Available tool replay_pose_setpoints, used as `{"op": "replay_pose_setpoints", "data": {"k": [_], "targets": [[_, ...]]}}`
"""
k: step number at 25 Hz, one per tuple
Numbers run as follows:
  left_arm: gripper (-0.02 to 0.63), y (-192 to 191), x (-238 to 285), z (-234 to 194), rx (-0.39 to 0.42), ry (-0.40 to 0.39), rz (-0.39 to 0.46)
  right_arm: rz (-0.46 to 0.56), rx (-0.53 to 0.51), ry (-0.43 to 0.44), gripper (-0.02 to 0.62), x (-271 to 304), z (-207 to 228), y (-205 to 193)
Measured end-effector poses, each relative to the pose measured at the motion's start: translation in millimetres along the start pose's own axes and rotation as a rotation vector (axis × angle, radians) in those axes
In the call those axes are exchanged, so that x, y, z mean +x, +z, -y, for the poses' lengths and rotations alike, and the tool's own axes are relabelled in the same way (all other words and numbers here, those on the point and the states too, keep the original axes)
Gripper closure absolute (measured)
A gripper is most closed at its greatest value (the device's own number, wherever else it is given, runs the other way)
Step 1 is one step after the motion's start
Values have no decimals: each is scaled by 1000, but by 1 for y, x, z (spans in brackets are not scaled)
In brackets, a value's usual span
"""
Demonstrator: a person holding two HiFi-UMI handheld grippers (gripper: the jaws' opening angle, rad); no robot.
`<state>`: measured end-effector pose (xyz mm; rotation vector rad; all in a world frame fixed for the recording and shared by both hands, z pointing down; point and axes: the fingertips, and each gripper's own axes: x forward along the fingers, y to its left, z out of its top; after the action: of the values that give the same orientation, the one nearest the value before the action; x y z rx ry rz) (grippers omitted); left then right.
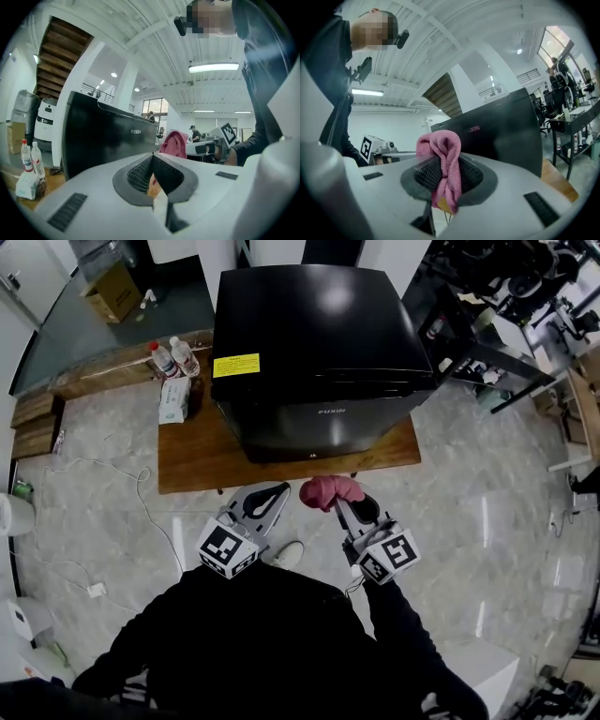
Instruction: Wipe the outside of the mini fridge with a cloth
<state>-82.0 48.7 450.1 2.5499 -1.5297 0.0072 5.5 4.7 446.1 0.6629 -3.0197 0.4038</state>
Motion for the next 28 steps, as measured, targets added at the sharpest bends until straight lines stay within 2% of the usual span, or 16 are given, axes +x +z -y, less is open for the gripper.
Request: {"op": "replay_pose_setpoints", "data": {"k": [3,11,16,28], "targets": [[600,10,-16,9,-34,-3,13,-21,-23,25,508,-7,-24,-2],[600,7,-42,27,-7,-22,-7,-36,-36,42,509,-9,-53,-9],[600,3,-49,30,-5,-25,-17,-61,-25,57,509,-5,-62,-18],[600,3,-59,25,12,-16,-11,-28,-35,34,509,-2,-69,-11]]}}
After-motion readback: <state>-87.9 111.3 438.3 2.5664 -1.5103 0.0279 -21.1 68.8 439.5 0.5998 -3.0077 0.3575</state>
